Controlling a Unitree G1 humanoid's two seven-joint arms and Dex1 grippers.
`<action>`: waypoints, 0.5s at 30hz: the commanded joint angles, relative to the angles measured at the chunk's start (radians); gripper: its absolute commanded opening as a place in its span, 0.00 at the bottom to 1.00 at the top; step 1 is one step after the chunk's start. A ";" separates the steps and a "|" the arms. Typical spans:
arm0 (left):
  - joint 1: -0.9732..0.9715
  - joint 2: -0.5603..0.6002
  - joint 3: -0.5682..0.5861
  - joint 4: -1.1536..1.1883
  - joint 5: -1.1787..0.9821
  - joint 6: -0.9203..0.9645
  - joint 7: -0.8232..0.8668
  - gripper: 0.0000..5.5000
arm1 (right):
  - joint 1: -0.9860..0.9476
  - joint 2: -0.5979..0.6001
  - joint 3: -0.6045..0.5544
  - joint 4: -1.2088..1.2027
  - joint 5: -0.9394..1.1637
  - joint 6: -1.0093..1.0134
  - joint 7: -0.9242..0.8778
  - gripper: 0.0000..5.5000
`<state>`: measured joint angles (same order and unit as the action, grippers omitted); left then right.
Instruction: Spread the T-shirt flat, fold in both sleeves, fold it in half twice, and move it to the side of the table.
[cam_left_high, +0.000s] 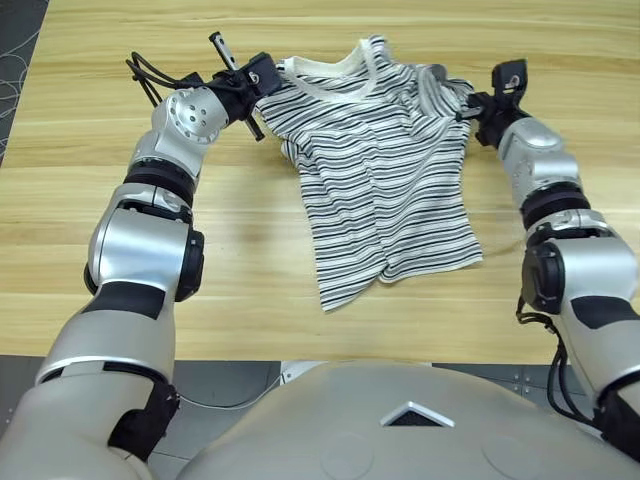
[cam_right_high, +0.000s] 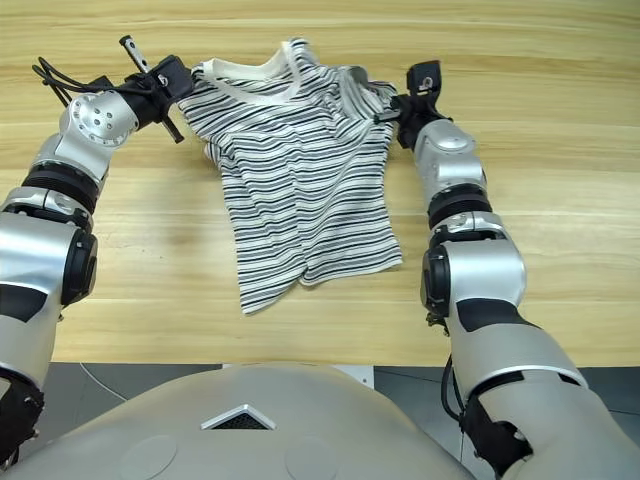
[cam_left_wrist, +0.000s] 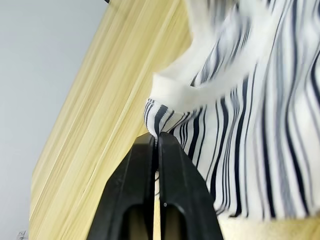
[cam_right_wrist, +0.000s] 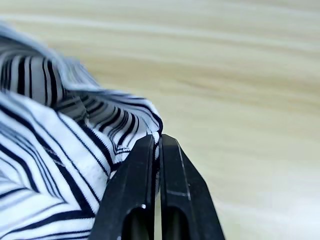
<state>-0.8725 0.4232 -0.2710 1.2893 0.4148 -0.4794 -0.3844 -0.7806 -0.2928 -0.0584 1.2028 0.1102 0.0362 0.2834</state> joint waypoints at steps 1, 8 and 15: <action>0.013 0.017 0.008 -0.002 -0.009 -0.003 -0.004 0.02 | -0.010 -0.024 -0.040 0.054 -0.004 -0.023 -0.016 0.02; 0.040 0.038 0.018 -0.002 -0.019 -0.004 -0.008 0.02 | -0.024 0.004 -0.072 0.078 -0.016 -0.037 -0.033 0.02; 0.051 0.023 0.020 0.000 -0.020 0.006 -0.003 0.02 | -0.037 0.017 -0.092 0.075 -0.021 -0.052 -0.049 0.22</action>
<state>-0.8281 0.4425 -0.2604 1.2891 0.4059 -0.4815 -0.3859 -0.7936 -0.2825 -0.1394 1.2741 0.0990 -0.0019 0.2478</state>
